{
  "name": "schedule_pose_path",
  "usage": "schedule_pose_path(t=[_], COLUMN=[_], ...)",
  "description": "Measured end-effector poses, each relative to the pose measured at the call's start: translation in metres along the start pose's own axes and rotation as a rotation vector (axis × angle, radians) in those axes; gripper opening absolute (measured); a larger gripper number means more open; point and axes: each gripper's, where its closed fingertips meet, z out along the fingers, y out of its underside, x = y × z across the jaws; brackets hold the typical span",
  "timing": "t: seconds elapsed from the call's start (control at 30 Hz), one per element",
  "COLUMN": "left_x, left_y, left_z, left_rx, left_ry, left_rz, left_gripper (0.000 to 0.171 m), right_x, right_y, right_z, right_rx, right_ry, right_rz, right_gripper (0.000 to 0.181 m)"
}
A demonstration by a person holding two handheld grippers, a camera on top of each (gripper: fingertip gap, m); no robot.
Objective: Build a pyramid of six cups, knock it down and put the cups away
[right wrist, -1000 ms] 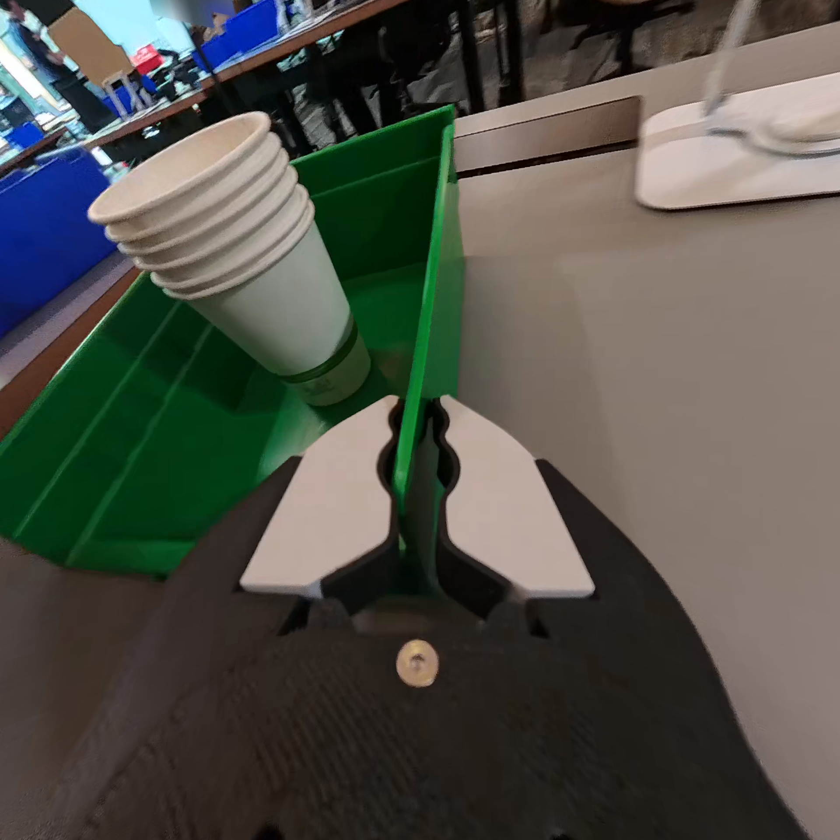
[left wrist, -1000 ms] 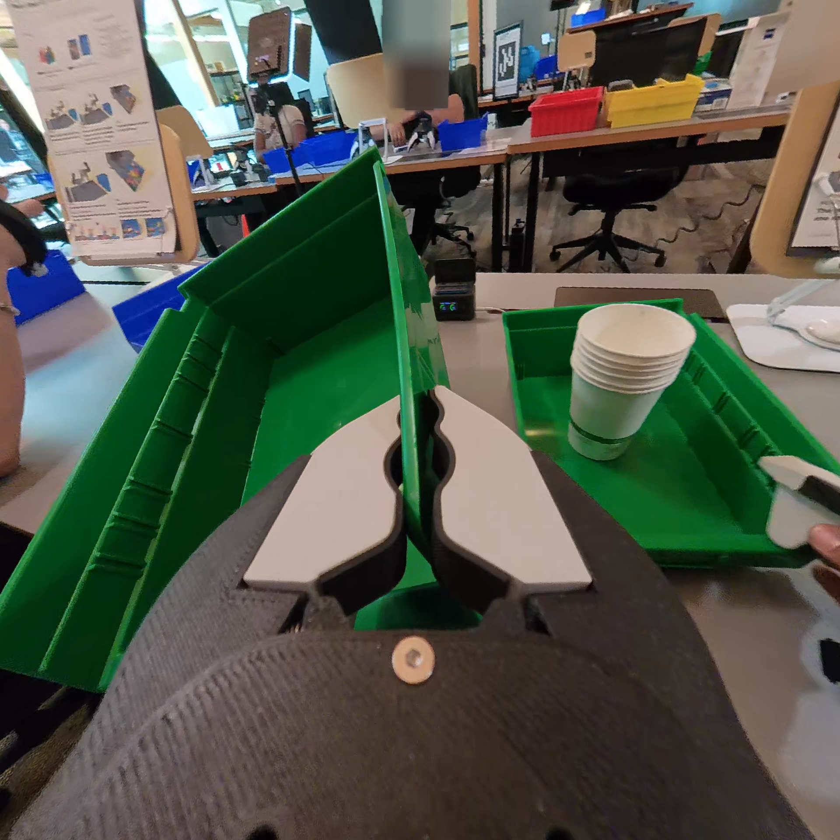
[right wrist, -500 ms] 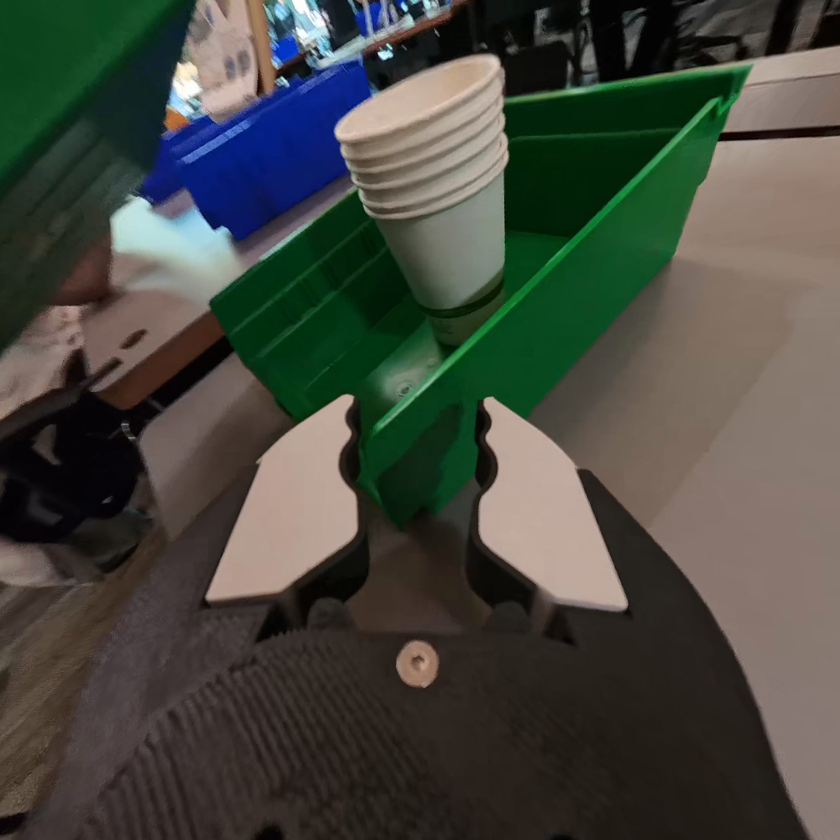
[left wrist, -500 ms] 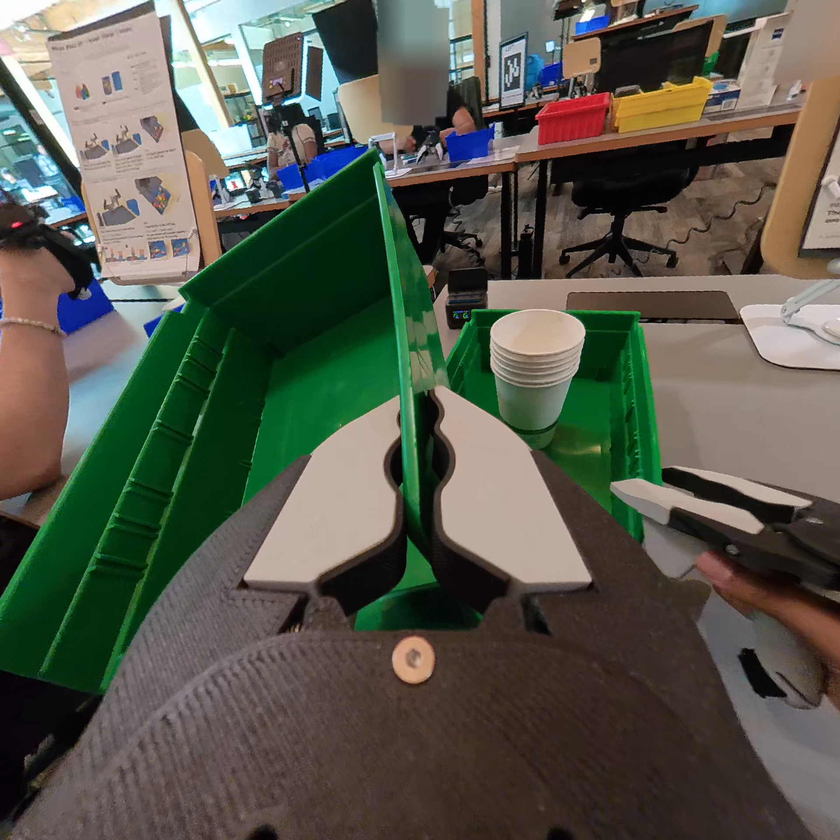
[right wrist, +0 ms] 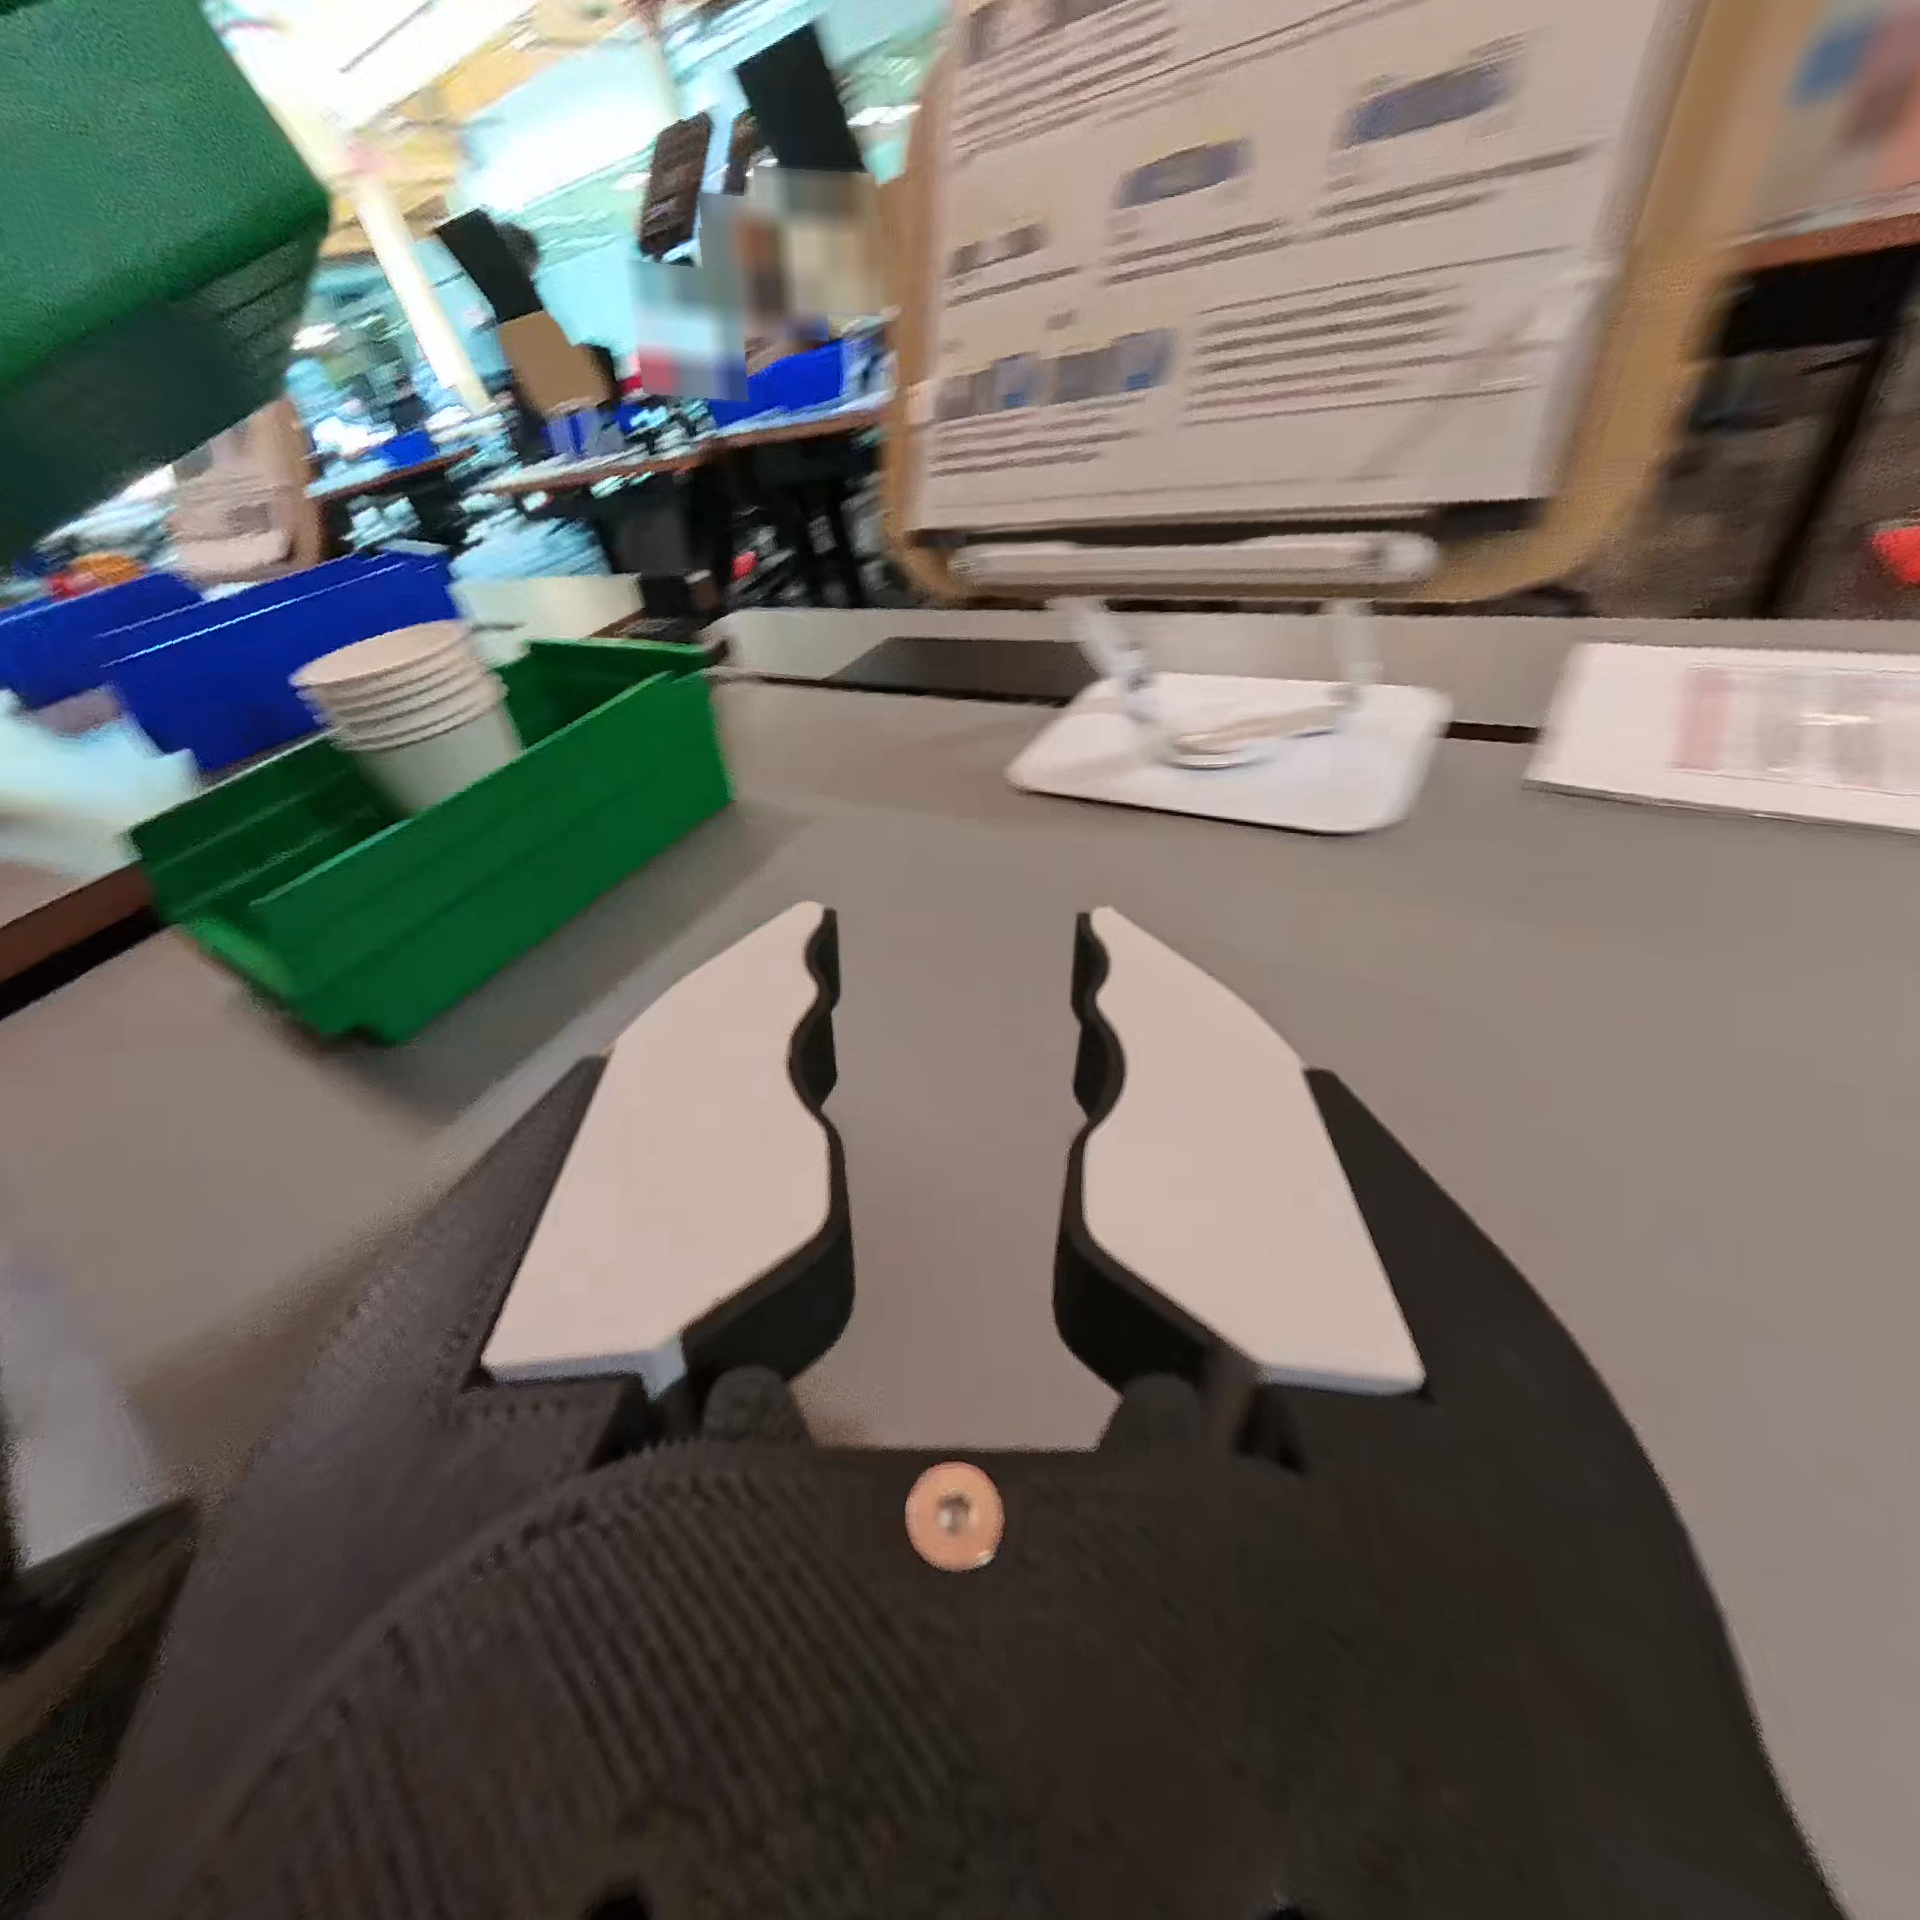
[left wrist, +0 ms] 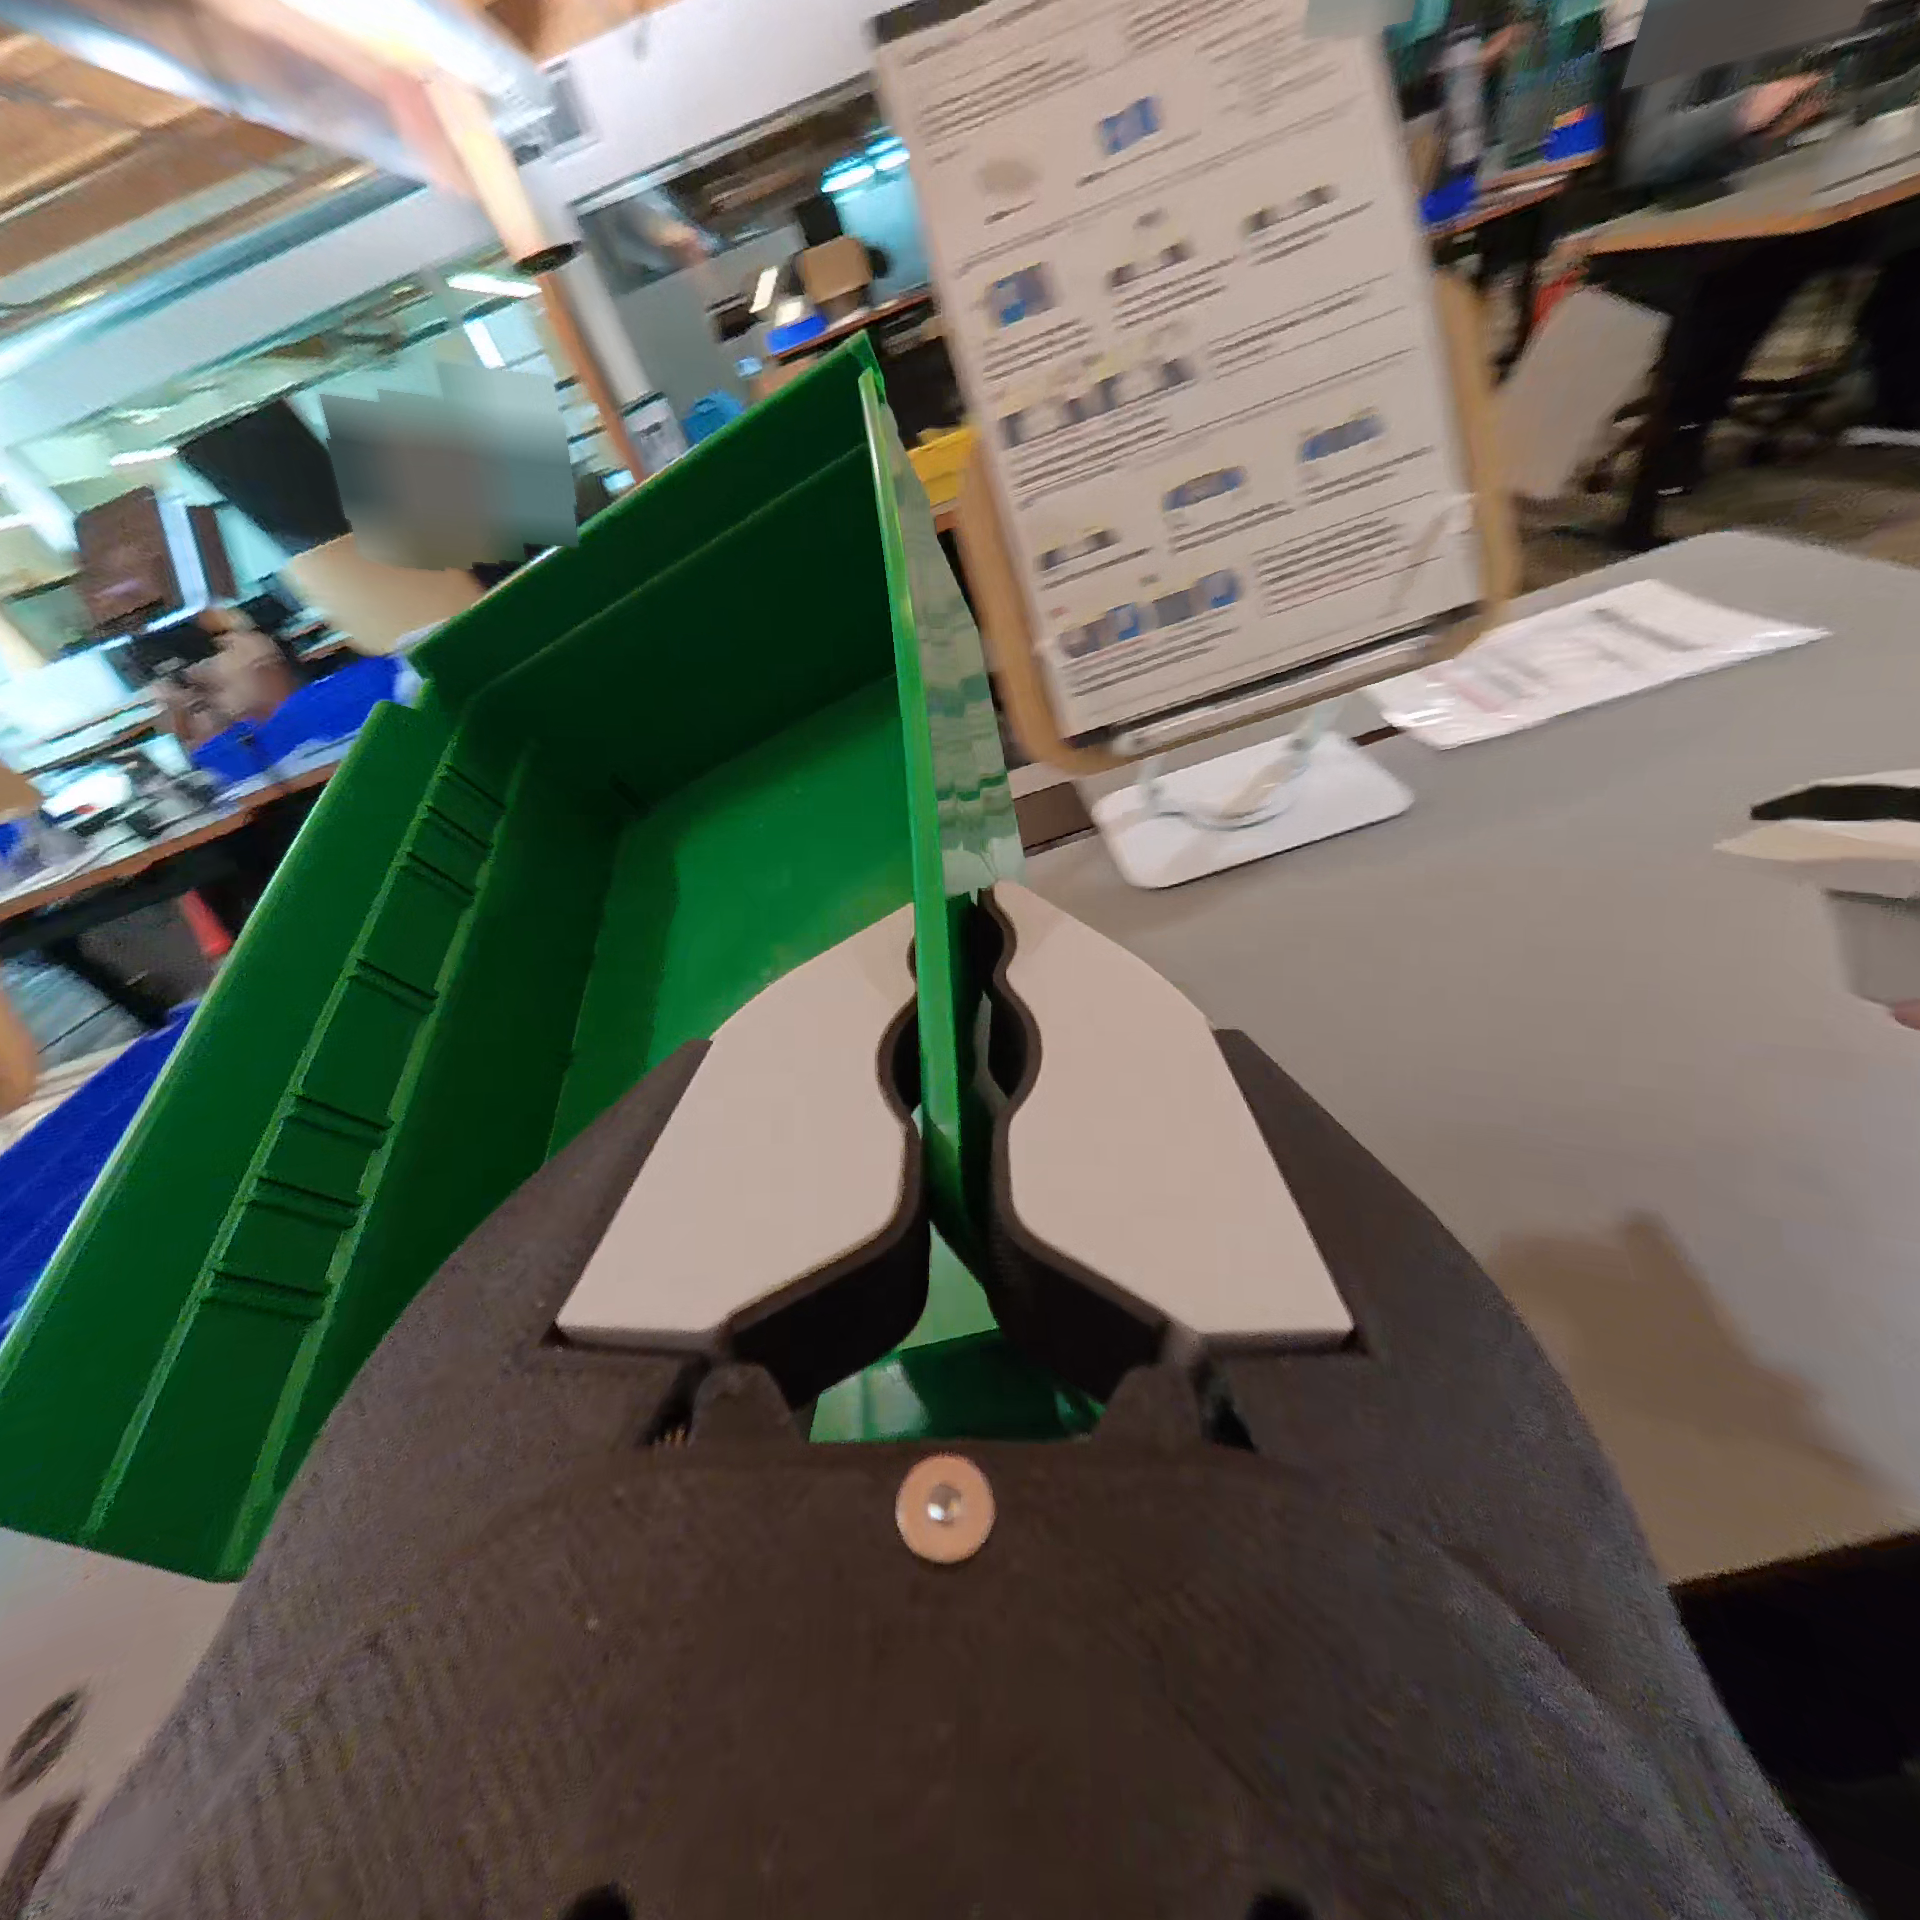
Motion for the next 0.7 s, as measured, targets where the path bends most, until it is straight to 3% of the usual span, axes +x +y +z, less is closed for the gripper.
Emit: schedule_pose_path(t=[0.13,0.23,0.33,0.5,0.7], left_x=[0.084,0.147,0.207,0.286,0.334], left_y=[-0.013,-0.005,0.01,0.051,0.096], left_z=[0.015,0.027,0.039,0.06,0.083], left_rx=[0.01,0.001,-0.004,-0.026,-0.079], left_ry=[0.192,0.333,0.443,0.589,0.672], left_rz=[-0.03,-0.021,0.007,0.035,0.061], left_gripper=[0.006,0.006,0.006,0.006,0.006], right_x=[0.093,0.12,0.147,0.146,0.156], right_y=[0.002,-0.003,0.009,0.022,0.039], right_z=[-0.061,-0.081,-0.093,-0.111,-0.133], right_rx=[0.173,0.203,0.191,0.153,0.125], right_ry=[0.212,0.226,0.376,0.397,0.515], right_rz=[0.093,0.201,0.131,0.137,0.173], right_gripper=[0.036,0.035,0.01,0.025,0.028])
